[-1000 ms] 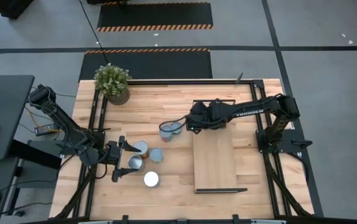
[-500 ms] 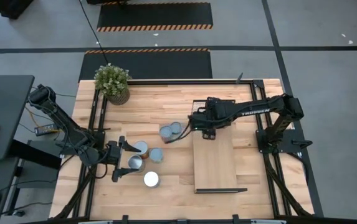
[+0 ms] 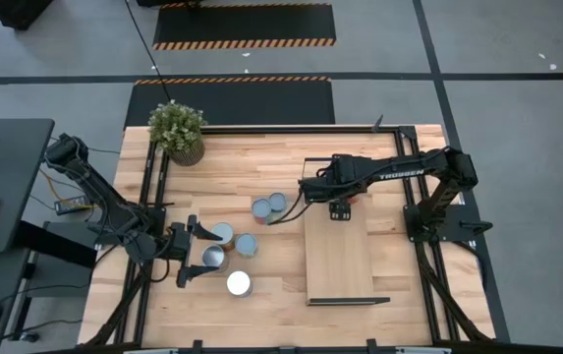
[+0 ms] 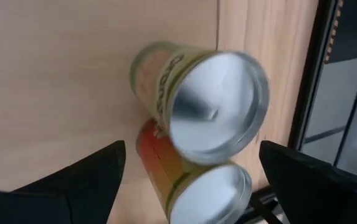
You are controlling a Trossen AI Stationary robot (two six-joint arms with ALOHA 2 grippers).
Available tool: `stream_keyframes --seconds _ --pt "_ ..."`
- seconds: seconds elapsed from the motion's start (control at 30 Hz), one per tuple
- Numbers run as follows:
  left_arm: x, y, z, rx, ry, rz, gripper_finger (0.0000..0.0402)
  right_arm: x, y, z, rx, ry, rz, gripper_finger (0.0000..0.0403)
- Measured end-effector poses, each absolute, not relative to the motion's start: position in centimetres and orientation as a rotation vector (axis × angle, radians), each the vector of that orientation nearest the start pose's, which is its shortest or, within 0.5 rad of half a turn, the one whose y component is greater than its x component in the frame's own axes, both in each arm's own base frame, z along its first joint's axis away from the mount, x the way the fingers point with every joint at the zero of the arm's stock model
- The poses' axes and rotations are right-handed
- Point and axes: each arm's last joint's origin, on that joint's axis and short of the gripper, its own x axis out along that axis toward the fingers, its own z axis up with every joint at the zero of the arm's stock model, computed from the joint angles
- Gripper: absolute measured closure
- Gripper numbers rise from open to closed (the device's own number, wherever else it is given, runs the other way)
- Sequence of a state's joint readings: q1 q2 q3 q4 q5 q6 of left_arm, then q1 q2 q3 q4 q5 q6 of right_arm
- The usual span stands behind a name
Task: Pick and place cans onto a shelf
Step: Put the canned oranges on the shelf
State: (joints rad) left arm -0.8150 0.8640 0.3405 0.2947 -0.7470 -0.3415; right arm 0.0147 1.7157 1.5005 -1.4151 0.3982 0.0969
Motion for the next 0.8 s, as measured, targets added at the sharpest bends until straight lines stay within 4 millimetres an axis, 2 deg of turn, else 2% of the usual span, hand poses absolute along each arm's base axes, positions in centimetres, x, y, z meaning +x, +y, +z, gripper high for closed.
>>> stream_keyframes --seconds 0.23,0.5,0.7,0.8 --pt "13.7 -11.5 21.1 -0.181 0.175 -0.005 0.0017 30.4 -1.1 27.7 -0.283 1.599 -0.349 0.0025" --pt "13.7 -11.5 21.0 -0.197 0.174 0.001 0.0017 30.4 -2.6 27.6 -0.107 1.590 -0.394 0.0025" --pt "13.7 -11.5 21.0 -0.197 0.175 -0.001 0.0017 30.7 -1.5 27.6 -0.114 1.563 -0.382 0.0025" --pt "13.7 -11.5 21.0 -0.197 0.175 -0.001 0.0017 31.0 -0.9 27.6 -0.191 1.543 -0.319 0.0026"
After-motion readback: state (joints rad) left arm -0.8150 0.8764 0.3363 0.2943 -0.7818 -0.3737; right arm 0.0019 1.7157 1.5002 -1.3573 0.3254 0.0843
